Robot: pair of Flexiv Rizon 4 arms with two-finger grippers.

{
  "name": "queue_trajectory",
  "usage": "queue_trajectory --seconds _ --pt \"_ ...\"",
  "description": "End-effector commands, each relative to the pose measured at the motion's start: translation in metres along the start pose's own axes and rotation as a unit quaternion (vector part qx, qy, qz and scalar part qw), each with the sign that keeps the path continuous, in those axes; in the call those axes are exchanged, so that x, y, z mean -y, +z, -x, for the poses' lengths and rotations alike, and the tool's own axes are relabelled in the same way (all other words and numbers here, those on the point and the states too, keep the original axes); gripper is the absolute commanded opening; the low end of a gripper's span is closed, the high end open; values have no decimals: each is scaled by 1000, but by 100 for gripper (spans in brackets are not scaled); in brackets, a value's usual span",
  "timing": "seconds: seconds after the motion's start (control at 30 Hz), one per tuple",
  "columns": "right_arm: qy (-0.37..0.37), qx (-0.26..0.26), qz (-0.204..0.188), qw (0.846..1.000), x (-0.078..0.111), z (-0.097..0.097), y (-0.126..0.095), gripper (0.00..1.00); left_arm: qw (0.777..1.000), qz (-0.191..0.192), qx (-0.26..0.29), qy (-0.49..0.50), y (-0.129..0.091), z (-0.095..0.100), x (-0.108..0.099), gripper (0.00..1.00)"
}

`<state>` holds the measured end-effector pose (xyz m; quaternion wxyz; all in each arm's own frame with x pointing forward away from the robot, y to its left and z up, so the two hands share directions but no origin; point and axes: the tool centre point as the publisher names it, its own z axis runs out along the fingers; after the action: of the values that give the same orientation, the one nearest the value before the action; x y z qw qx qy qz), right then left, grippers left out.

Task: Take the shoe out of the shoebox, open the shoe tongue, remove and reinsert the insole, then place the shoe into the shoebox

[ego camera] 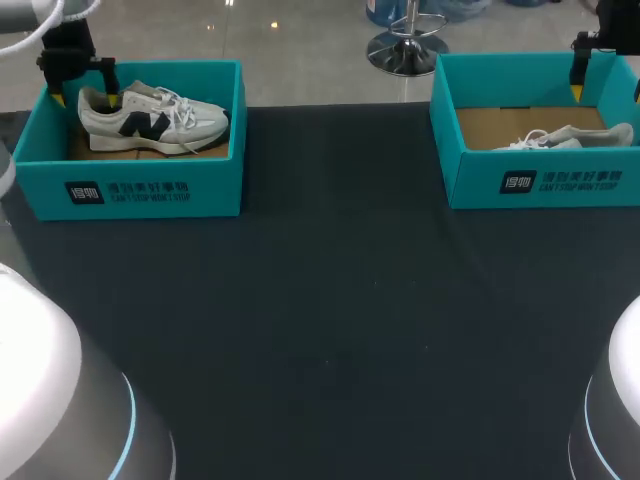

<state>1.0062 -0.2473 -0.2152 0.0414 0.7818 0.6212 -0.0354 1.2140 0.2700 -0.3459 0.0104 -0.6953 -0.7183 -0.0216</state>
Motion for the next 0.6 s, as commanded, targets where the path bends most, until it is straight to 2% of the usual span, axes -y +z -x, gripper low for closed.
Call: queue_trajectory --seconds 0.03,0.07,0.1,0.13,0.17,0.6 --pt "0 0 -1 1000 -1 0 0 100 1000 -26 0 1 3 0 -9 96" --pt "0 0 -1 1000 -1 0 0 100 1000 -26 0 2 4 0 -9 66" --pt "0 0 -1 1000 -1 0 0 100 1000 -25 1 2 4 0 -9 46" --pt "0 0 -1 1000 -1 0 0 100 1000 -24 2 3 4 1 -9 19" --pt "0 0 -1 1000 -1 0 0 100 1000 -23 2 3 4 1 -9 0" --pt "0 0 -1 1000 -1 0 0 100 1000 -15 -9 15 2 -6 6 0"
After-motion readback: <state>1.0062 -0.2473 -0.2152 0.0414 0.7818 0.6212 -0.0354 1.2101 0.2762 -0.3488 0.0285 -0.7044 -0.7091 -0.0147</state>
